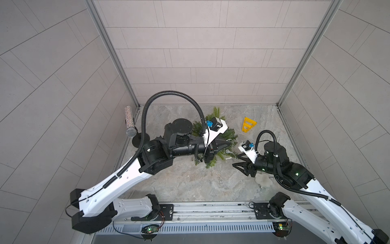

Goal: Remove string lights from the small christmas tree
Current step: Remove the light string from the Christmas tree.

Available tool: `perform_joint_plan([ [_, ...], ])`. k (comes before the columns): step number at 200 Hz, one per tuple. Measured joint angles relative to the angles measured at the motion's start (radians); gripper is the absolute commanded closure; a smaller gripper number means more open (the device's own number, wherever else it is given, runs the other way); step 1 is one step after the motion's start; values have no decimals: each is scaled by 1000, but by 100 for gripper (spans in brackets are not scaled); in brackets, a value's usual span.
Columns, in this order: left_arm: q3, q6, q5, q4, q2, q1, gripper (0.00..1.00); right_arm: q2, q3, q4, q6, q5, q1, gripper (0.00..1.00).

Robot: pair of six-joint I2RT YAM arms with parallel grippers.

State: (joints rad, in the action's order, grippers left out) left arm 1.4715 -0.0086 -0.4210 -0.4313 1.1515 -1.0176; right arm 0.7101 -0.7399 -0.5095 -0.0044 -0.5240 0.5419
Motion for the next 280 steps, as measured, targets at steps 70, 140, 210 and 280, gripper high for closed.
perform_joint_plan([
  [70,0,-3,-8,1,6,0,100,13,2,97,-28,222,1,100],
  [140,0,-14,-26,1,14,0,100,23,-84,93,-35,352,1,100],
  [210,0,-34,-45,36,38,0,100,48,-102,63,-45,508,1,100],
  [280,0,-48,-58,43,56,0,100,-37,-131,-146,43,633,1,100],
])
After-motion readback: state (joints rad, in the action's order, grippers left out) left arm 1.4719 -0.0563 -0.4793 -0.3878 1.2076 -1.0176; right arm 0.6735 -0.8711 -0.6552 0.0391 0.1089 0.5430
